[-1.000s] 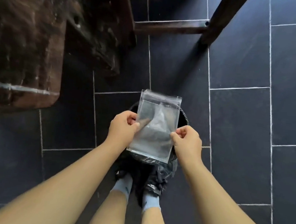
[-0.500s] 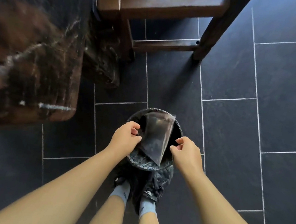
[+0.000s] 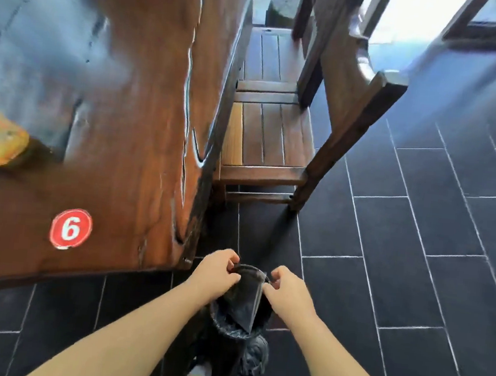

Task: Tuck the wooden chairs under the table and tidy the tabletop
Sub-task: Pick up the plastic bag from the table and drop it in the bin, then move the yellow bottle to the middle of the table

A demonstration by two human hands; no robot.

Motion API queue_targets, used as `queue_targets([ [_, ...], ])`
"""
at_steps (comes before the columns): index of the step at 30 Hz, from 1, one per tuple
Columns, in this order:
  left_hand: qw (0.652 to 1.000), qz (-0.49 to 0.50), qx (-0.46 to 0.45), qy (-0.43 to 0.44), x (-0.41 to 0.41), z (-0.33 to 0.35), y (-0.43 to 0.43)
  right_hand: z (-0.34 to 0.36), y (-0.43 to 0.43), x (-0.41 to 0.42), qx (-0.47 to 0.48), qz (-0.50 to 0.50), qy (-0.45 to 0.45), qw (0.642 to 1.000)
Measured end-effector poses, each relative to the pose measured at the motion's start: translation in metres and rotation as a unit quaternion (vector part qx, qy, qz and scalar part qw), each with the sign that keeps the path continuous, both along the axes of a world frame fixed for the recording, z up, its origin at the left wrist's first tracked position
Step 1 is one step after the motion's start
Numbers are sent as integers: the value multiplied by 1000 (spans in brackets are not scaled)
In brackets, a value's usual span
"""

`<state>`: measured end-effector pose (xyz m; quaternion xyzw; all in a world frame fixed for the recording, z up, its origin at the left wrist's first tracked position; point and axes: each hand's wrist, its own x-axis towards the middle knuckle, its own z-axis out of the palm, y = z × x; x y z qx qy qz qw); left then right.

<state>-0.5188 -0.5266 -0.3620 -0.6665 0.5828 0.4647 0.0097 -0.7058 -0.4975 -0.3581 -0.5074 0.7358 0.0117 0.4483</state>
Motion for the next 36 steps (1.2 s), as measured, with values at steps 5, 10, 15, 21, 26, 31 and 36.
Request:
queue_targets([
  [5,998,-37,-50,-28,3,97,10,95,-8,-5,-43,44,17,998],
  [10,982,-139,-80,-95,10,161,32,167,4,-2,-74,129,63,987],
  [15,971,-175,-103,-126,23,198,48,206,18,1,-89,210,117,967],
  [21,977,-118,-135,-118,69,217,48,220,4,30,-123,219,112,961],
  [26,974,-97,-136,-151,140,226,44,225,-19,86,-138,250,90,954],
  [31,976,-42,-110,-180,240,219,30,226,-55,174,-139,296,86,941],
  [36,978,-9,-119,-174,336,217,3,224,-98,274,-136,302,75,941],
])
